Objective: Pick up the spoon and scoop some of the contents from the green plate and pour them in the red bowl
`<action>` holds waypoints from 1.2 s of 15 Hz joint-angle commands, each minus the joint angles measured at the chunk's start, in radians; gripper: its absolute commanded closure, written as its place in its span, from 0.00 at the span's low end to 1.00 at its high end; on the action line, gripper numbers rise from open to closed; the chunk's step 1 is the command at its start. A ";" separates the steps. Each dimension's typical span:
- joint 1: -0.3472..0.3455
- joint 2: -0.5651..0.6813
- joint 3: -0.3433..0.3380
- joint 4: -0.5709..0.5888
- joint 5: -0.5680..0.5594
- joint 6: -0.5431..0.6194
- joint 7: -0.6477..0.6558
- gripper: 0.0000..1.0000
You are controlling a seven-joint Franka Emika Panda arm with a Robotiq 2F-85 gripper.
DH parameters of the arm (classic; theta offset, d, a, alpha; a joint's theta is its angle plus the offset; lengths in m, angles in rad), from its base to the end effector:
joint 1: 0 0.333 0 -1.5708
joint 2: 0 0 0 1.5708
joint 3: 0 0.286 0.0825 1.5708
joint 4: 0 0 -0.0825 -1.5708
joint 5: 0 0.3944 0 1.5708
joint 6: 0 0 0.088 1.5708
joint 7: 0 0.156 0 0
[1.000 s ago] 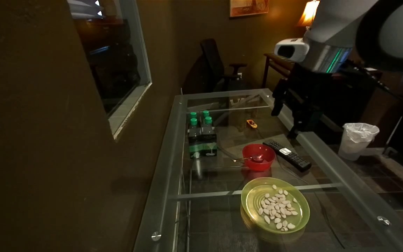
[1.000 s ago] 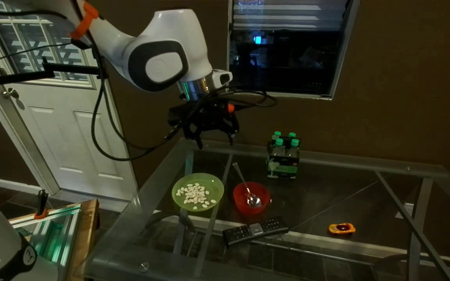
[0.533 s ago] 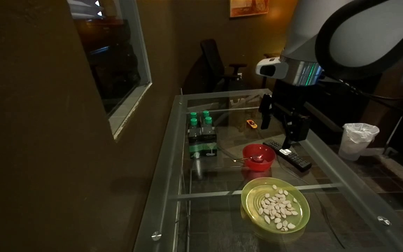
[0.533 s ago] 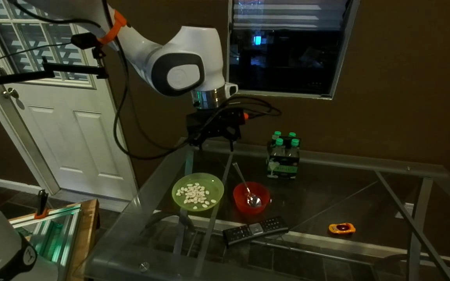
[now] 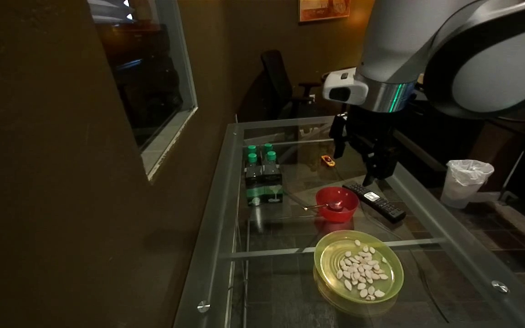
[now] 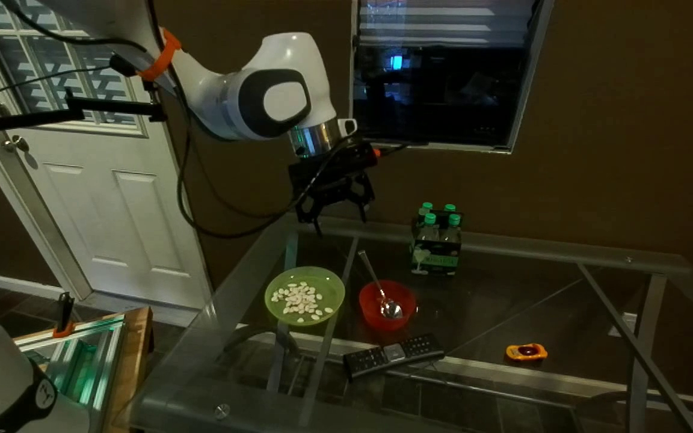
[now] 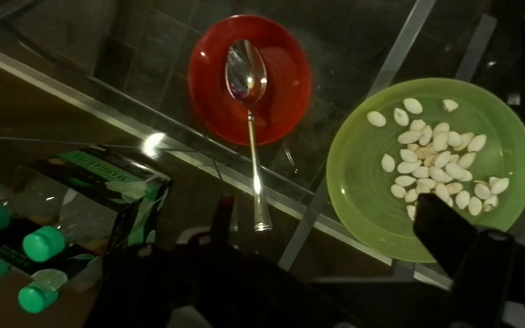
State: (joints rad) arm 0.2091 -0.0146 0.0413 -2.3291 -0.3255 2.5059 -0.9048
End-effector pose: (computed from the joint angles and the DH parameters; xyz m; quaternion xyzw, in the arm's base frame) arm 0.5261 0.1273 0.2783 0.7570 0.6374 0.0544 0.1330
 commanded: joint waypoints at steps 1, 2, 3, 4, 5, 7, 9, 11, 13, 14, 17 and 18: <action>-0.018 0.032 0.060 0.063 -0.273 -0.035 0.162 0.00; -0.017 0.051 0.070 0.070 -0.352 -0.035 0.205 0.00; -0.017 0.079 0.075 0.083 -0.406 -0.035 0.240 0.00; -0.016 0.104 0.080 0.093 -0.425 -0.038 0.260 0.00; -0.015 0.126 0.082 0.099 -0.456 -0.040 0.288 0.00; -0.010 0.184 0.086 0.115 -0.483 -0.032 0.326 0.00; -0.009 0.242 0.084 0.143 -0.513 -0.027 0.355 0.00; -0.017 0.292 0.087 0.169 -0.494 -0.020 0.337 0.00; -0.019 0.338 0.083 0.198 -0.497 -0.017 0.331 0.00; -0.021 0.360 0.080 0.213 -0.499 -0.014 0.332 0.00; -0.027 0.412 0.076 0.253 -0.500 -0.008 0.327 0.00; -0.031 0.430 0.073 0.268 -0.500 0.005 0.333 0.02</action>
State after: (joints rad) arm 0.1946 0.3513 0.1127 -2.1223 -0.7911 2.4905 -0.5872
